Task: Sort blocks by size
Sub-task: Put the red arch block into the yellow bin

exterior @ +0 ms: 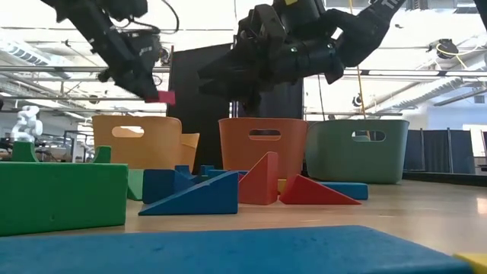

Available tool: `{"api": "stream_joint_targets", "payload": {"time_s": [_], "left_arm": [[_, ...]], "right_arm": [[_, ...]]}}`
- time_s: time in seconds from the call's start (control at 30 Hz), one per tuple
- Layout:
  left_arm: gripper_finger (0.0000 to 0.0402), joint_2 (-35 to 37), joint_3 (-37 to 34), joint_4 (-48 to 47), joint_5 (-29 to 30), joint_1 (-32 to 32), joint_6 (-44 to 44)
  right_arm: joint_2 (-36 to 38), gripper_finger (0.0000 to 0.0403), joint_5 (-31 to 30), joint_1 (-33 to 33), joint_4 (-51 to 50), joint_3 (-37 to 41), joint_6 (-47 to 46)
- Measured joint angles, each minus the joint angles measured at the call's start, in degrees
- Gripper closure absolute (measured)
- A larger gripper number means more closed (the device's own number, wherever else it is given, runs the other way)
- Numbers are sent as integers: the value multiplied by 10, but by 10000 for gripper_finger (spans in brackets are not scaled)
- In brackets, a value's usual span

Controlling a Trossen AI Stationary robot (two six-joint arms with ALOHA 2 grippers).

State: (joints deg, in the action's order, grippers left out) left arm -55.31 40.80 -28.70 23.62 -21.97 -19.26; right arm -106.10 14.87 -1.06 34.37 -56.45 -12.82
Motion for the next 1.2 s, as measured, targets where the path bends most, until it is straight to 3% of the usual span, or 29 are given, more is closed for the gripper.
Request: {"api": "stream_joint_targets", "payload": {"time_s": [0.17,0.4,0.77,1.0,1.2], "left_arm": [[249,-55,0,-14,-75,-79,0],[249,-132,22,-19,-102,-142,22],[249,-235,115,-67,-116,-190,66],[249,-299,141,-108,-129,-206,80],[249,-309,144,-110,-129,-206,78]], "right_arm": [[0,241,0,0,1,0,0],[0,241,0,0,-3,0,2],[0,241,0,0,-11,0,11],[0,241,0,0,-21,0,15],[0,241,0,0,-26,0,20]]}}
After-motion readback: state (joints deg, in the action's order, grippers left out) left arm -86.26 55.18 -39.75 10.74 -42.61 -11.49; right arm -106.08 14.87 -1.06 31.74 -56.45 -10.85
